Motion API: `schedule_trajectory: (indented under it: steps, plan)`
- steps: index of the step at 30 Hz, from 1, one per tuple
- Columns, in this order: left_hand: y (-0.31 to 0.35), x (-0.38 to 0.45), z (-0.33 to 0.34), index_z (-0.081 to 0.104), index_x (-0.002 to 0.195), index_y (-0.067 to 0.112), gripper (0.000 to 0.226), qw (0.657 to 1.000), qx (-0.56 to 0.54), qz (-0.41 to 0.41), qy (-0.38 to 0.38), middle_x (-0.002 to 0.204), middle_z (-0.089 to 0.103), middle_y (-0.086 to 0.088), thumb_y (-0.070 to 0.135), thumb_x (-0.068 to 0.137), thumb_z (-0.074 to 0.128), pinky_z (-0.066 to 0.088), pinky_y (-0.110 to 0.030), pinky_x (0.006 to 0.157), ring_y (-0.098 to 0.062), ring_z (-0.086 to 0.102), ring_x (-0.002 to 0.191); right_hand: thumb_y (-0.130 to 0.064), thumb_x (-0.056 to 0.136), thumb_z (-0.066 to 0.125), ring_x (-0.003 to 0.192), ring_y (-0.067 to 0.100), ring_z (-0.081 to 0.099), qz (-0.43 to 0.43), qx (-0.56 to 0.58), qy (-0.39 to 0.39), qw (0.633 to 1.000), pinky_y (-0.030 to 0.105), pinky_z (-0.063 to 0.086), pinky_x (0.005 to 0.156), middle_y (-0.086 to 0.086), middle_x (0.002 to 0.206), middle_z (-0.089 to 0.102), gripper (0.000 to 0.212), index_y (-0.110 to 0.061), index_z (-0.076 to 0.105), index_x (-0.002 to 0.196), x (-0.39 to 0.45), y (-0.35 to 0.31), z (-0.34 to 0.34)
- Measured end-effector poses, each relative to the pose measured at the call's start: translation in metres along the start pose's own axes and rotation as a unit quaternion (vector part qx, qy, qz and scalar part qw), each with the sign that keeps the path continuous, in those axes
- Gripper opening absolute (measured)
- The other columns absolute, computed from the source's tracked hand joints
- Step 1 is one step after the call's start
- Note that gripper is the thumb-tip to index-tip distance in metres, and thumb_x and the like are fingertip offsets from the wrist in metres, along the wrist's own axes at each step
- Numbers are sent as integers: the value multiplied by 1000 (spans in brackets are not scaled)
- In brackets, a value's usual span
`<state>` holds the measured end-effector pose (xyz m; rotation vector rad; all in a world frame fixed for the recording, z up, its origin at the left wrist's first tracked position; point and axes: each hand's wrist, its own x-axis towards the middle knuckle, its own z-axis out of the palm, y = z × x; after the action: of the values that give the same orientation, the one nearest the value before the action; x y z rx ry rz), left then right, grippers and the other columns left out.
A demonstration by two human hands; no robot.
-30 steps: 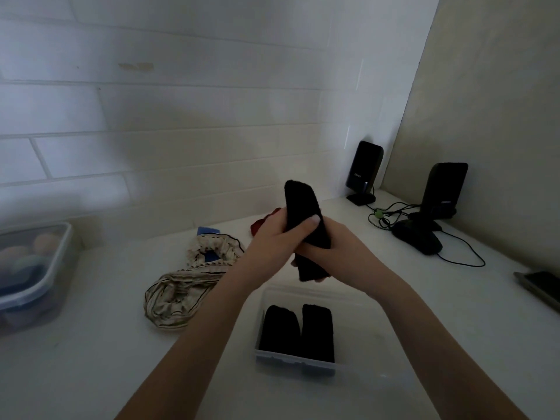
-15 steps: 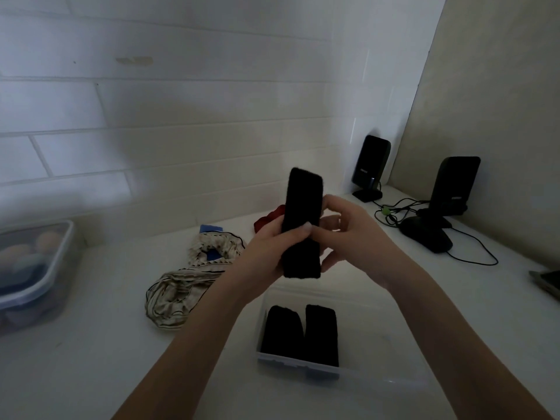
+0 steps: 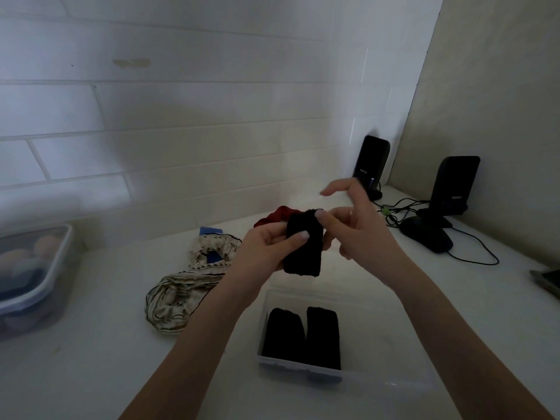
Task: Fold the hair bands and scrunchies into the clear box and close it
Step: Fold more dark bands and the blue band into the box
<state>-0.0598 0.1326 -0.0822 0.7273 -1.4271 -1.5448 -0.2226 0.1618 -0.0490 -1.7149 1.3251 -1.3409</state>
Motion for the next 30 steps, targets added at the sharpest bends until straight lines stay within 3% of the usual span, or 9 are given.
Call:
schedule_trajectory:
  steps: [2,7,12,17,21,25,27,30]
  plan:
    - [0,0,-2,70,100,17,20,999,16,23,19,91,76,-5,11,82,65,56,-28,70,-18,72,86,-17,88,64,62,18,61,-13,-34,-47,998,10,41,48,7,85,66,34,-27,52,119,-1,-1,-1]
    - [1,0,0,70,97,15,22,988,113,100,41,94,73,-11,0,82,64,56,-24,74,-13,68,85,-30,75,76,69,9,61,-60,-170,-78,981,19,52,74,-9,102,66,47,-34,60,119,1,8,-2]
    - [-4,-1,1,61,111,22,37,954,264,145,-8,109,65,3,-2,83,62,54,-19,77,-1,60,99,-19,73,77,80,8,62,-71,-204,-33,976,13,47,76,-14,99,68,40,-34,63,108,4,16,-7]
    - [-4,-3,3,51,91,32,44,927,281,223,110,85,64,10,-6,73,67,53,-17,75,-3,64,82,-14,74,78,72,6,61,-85,-154,-18,984,7,42,64,-11,81,68,25,-22,67,95,3,22,-8]
    - [-1,-1,-2,47,92,41,55,905,292,265,159,83,60,6,-4,69,71,52,-16,75,-3,61,78,-13,75,77,74,3,61,-95,-127,-42,986,6,42,61,-15,81,67,31,-31,61,95,2,22,-9]
    - [-4,-2,1,52,103,34,57,898,292,300,134,95,59,-4,-4,68,74,53,-15,77,-9,61,86,-15,74,78,76,5,59,-111,-131,-66,983,10,46,65,-25,83,63,39,-41,59,94,3,23,-8]
    - [-4,-2,2,51,107,36,61,895,295,308,132,100,56,1,-3,67,76,53,-15,76,-9,61,87,-17,74,78,81,8,61,-110,-136,-76,982,13,49,68,-22,86,65,36,-40,60,95,3,24,-11]
    - [-2,-3,1,50,111,37,66,893,301,313,114,108,51,8,4,64,82,52,-13,76,-5,58,92,-17,76,76,88,16,62,-102,-139,-76,982,30,53,77,-11,89,67,34,-40,61,96,4,24,-16]
